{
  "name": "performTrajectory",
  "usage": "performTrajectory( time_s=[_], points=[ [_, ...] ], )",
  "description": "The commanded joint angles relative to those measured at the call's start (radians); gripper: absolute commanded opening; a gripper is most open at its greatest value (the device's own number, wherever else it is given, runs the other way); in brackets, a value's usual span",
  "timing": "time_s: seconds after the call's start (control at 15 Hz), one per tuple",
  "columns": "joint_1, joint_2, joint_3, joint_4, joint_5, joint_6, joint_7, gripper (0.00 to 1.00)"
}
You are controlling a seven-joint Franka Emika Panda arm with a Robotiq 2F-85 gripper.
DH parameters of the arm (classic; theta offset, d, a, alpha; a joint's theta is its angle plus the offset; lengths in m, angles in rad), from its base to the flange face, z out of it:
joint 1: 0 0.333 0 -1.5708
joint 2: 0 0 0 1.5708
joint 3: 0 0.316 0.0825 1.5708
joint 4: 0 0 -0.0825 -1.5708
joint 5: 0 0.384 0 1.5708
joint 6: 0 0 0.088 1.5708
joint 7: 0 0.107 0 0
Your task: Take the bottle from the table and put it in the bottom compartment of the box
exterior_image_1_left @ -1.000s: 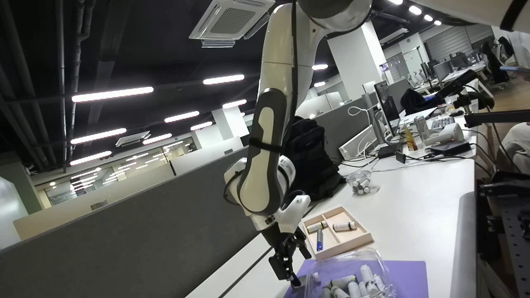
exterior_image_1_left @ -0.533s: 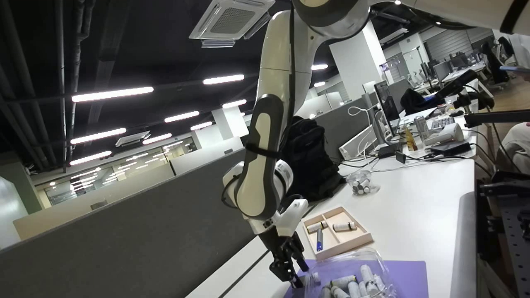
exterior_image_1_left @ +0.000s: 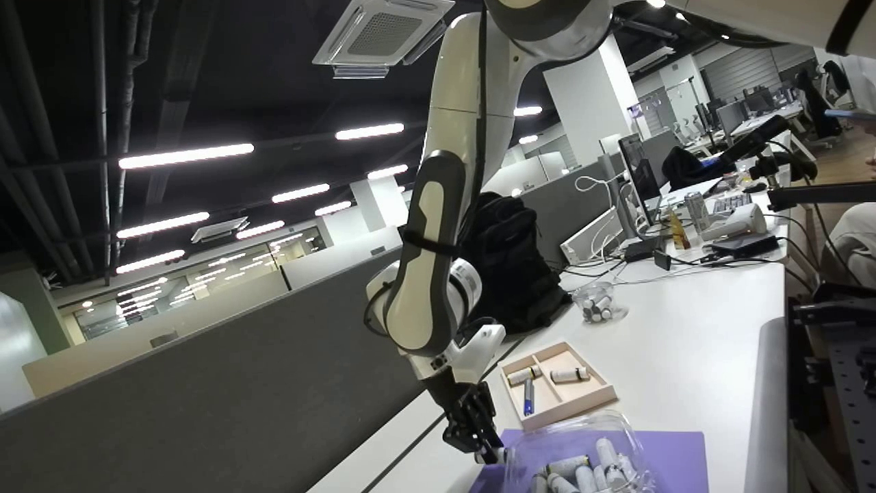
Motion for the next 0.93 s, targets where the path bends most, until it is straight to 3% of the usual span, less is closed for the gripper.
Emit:
performTrajectory(
  time_s=[0.0,0.4,0.87],
  points=[
    [-0.023,-0.131,0.001,-0.102,0.027,0.055,-0.005,0.07],
    [-0.073,-0.296,-0.025,-0.215,0.108,0.184,0.042,0.07],
    [-0.131,-0.259,-0.072,-0.138,0.260,0.147,0.162,0.07]
  ],
)
